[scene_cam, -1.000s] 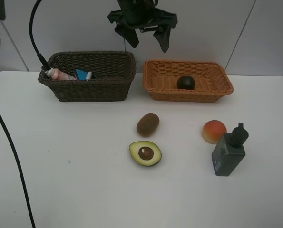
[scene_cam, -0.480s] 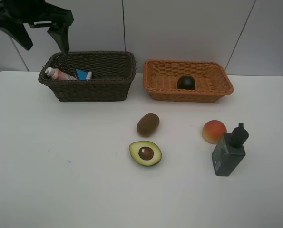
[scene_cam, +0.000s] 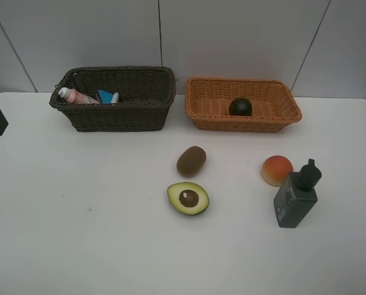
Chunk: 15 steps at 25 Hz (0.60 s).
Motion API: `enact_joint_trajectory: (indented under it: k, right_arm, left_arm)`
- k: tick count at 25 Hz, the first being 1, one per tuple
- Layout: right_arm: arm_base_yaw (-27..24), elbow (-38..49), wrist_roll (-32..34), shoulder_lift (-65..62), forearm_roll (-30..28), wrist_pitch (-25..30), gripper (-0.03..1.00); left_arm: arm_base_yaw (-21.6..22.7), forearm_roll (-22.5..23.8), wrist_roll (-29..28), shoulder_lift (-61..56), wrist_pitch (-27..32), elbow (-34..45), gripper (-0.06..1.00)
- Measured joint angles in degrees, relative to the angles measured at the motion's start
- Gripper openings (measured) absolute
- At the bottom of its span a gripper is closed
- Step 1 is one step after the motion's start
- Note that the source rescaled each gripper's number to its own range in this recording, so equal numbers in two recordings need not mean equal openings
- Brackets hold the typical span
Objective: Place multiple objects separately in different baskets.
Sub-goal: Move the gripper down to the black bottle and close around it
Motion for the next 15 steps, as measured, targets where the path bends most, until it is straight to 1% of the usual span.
enact_joint_trajectory:
  k: [7,12,15]
  right_arm:
    - [0.0,0.0,0.0,0.0,0.0,0.0,1.0]
    - [0.0,0.0,0.0,0.0,0.0,0.0,1.0]
    - [0.0,0.0,0.0,0.0,0.0,0.0,1.0]
  left_arm:
    - [0.0,0.0,0.67,-22.65,-0.15,14.96,1.0]
    - [0.0,0.0,3.36,-38.74,-2.95,22.59,1.0]
    - [0.0,0.0,5.02,-47.1,-3.27,25.63,1.0]
